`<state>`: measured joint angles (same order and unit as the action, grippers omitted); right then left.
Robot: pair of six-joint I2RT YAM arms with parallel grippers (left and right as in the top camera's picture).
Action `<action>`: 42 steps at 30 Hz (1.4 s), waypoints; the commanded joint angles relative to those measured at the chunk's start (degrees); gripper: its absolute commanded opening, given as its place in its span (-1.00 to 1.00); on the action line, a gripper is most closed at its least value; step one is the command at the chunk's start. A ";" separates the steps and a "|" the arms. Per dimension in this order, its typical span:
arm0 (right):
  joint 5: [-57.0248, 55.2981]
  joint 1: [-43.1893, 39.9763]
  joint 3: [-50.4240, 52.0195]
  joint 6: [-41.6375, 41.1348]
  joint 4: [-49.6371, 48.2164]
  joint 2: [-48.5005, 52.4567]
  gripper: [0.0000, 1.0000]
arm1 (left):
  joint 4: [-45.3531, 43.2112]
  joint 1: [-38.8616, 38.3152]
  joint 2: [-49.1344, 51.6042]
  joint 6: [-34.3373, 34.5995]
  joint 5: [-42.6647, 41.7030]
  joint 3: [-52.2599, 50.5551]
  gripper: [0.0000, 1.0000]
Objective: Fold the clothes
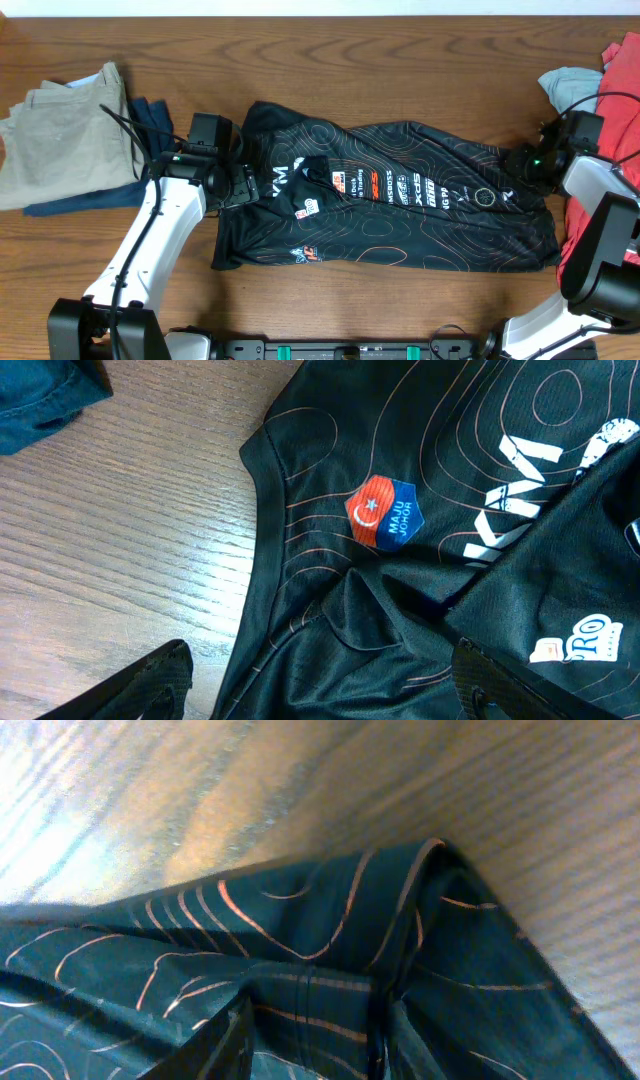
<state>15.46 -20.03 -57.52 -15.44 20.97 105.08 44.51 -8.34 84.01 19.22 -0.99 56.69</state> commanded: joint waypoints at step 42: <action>-2.40 -0.09 -0.55 -0.31 1.11 -2.75 -0.15 | 0.15 0.24 0.87 -0.74 0.11 0.76 0.69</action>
<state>13.45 -20.12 -57.52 -15.75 21.91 103.42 44.53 -8.34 84.27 19.22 -1.13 56.69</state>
